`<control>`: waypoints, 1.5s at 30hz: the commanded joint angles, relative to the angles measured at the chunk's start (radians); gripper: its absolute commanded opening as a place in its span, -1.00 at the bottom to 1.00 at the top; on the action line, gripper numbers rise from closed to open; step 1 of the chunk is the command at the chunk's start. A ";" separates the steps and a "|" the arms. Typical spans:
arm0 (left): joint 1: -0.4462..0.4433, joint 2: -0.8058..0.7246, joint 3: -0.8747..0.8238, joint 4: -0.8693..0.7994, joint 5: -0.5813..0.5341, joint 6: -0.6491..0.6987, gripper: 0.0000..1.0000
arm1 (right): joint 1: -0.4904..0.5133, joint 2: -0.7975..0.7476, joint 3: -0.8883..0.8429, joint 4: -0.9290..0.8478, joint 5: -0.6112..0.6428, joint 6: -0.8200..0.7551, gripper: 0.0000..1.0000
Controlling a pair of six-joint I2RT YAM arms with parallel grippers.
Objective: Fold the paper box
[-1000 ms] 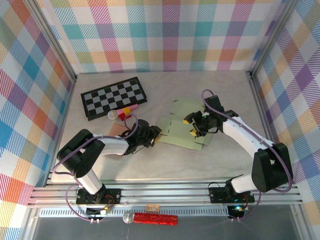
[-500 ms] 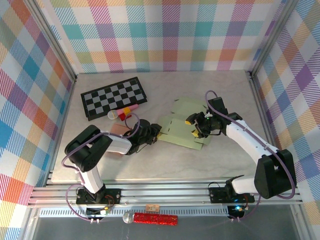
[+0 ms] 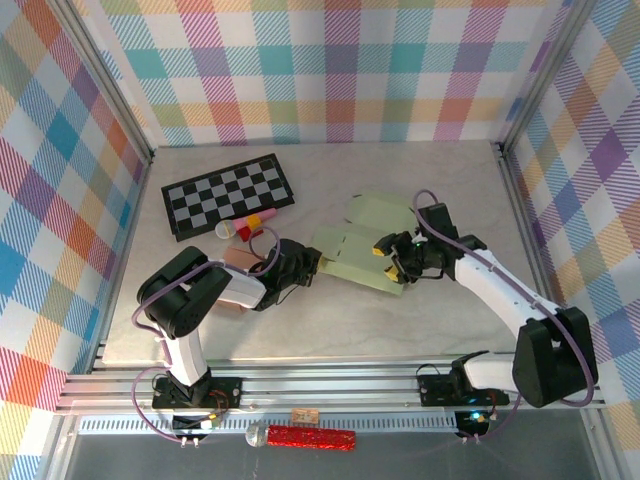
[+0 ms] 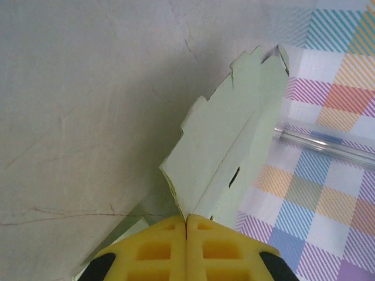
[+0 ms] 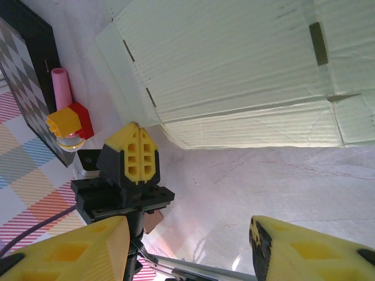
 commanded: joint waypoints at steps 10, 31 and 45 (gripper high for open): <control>-0.038 -0.054 0.072 -0.003 -0.083 -0.048 -1.00 | 0.211 -0.149 -0.253 0.297 0.263 0.444 0.36; -0.096 -0.104 0.114 -0.045 -0.178 -0.276 -1.00 | 0.265 -0.022 -0.299 0.663 0.550 0.562 0.36; -0.105 -0.115 0.117 -0.042 -0.156 -0.288 -1.00 | 0.254 -0.026 -0.280 0.652 0.559 0.539 -0.52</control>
